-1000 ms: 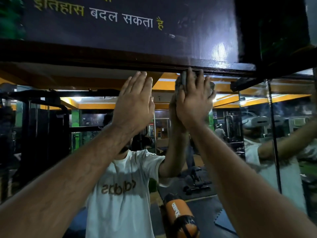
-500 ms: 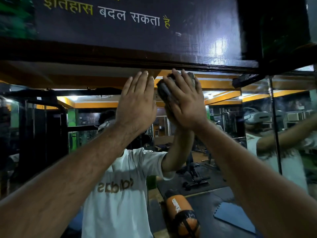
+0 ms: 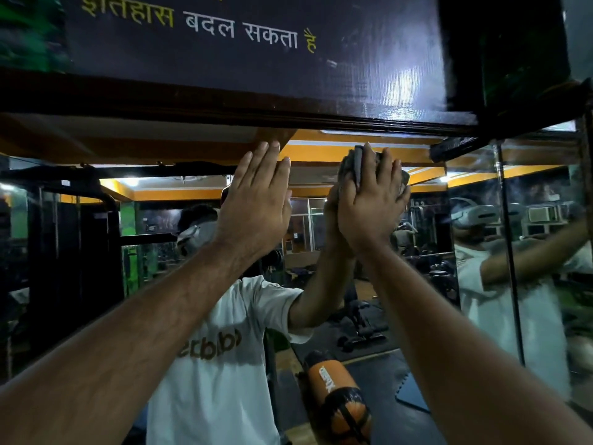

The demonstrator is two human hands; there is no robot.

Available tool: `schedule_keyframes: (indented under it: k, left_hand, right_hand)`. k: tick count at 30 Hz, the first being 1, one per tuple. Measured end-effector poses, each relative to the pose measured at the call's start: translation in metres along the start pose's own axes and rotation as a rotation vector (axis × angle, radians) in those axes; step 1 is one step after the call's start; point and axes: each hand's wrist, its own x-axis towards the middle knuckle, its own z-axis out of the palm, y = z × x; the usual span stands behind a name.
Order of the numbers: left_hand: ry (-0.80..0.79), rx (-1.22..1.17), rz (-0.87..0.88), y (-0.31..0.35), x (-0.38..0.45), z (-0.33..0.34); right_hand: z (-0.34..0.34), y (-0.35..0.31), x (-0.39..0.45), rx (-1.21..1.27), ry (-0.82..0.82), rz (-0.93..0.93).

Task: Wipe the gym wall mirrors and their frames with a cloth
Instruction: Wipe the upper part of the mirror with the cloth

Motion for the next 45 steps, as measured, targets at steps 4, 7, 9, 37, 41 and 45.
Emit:
schedule_keyframes:
  k: [4,7,9,37,41,45]
  left_hand:
    - [0.062,-0.113,-0.008,-0.006,-0.009,-0.010]
    - [0.032,-0.019,-0.002,-0.009,-0.016,-0.016]
    - [-0.009,0.027,-0.029,-0.013,-0.017,-0.016]
    - [-0.046,0.141,-0.149,-0.071,-0.030,-0.051]
    - [-0.038,0.151,-0.139,-0.079,-0.039,-0.054]
    - [-0.012,0.175,-0.111,-0.089,-0.046,-0.053]
  right_hand:
    - [0.001,-0.021,-0.045,-0.022,-0.054,-0.400]
    - [-0.002,-0.001,-0.041,-0.041,-0.072,-0.562]
    - [-0.001,-0.004,-0.022,-0.040,-0.031,-0.327]
    - [0.021,-0.113,-0.031,0.003,-0.052,-0.571]
    - [0.021,-0.112,-0.012,-0.005,0.020,-0.327]
    - [0.025,-0.145,-0.038,0.004,-0.021,-0.329]
